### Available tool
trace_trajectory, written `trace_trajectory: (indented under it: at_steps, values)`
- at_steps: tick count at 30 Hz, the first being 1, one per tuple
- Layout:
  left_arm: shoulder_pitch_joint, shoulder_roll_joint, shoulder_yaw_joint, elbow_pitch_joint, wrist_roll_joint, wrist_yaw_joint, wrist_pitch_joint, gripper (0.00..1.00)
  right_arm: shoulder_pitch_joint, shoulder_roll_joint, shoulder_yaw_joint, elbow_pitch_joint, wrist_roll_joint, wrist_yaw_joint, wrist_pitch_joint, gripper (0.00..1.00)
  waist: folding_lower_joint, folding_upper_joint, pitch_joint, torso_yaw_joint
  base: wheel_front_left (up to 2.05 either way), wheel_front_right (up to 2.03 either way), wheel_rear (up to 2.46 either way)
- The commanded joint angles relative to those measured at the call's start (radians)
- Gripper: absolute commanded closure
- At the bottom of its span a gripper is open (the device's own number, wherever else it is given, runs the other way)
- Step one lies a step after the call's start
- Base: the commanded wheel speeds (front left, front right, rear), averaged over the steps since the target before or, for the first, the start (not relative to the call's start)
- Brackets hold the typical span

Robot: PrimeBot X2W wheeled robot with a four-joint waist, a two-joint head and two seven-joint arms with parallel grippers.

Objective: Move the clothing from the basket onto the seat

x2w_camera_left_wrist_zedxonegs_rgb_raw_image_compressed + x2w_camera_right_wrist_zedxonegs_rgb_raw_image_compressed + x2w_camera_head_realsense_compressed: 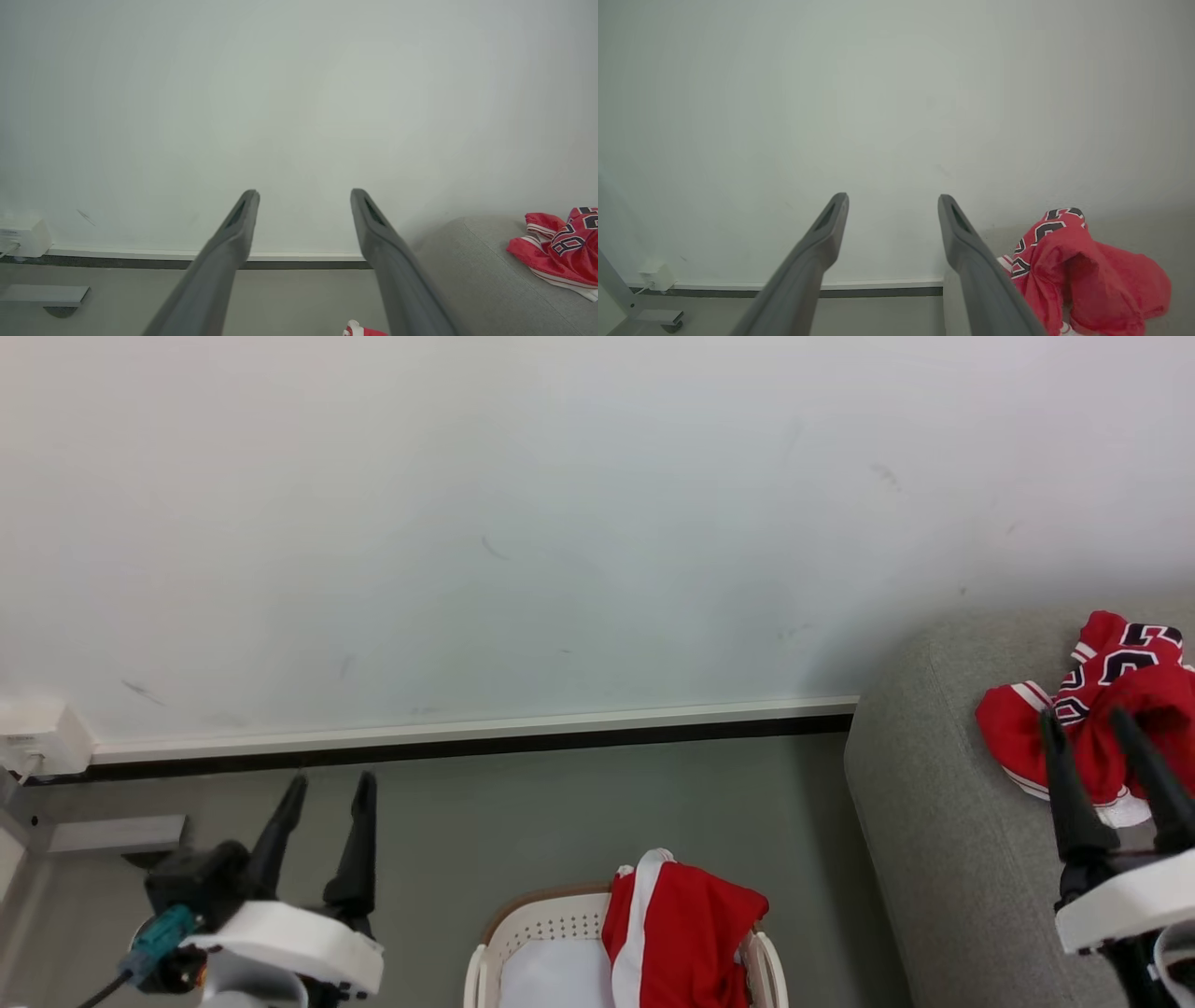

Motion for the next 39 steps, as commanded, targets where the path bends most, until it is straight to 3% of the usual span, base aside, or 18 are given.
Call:
trace_trajectory:
  at_steps: [1,8,14,25,39]
  values:
    - [0.034,-0.013,0.019,-0.004,0.020,0.000,0.000,0.00,0.033,0.013,-0.011,0.010,-0.020,-0.002,-0.029,0.00,0.0002,-0.0001,-0.003,0.003,0.00,0.00,0.00]
    - [0.145,-0.077,0.170,-0.041,0.143,-0.022,0.000,0.00,0.152,0.105,0.030,0.065,-0.076,-0.002,-0.195,0.00,0.0002,-0.0001,0.000,0.008,0.00,0.00,0.00]
    - [0.187,-0.133,0.255,-0.034,0.219,-0.076,0.000,0.00,0.160,0.138,0.097,0.162,-0.112,-0.002,-0.282,0.00,0.0002,-0.0001,0.001,0.001,0.00,0.00,0.00]
    - [0.185,-0.201,0.332,-0.011,0.310,-0.147,0.000,0.00,0.111,0.164,0.120,0.257,-0.141,-0.002,-0.307,0.00,0.0002,-0.0001,0.008,-0.003,0.00,0.00,0.00]
    - [0.172,-0.230,0.365,0.007,0.342,-0.172,0.000,0.00,0.113,0.179,0.107,0.245,-0.159,-0.002,-0.308,0.00,0.0002,-0.0001,0.010,-0.009,0.00,0.00,0.00]
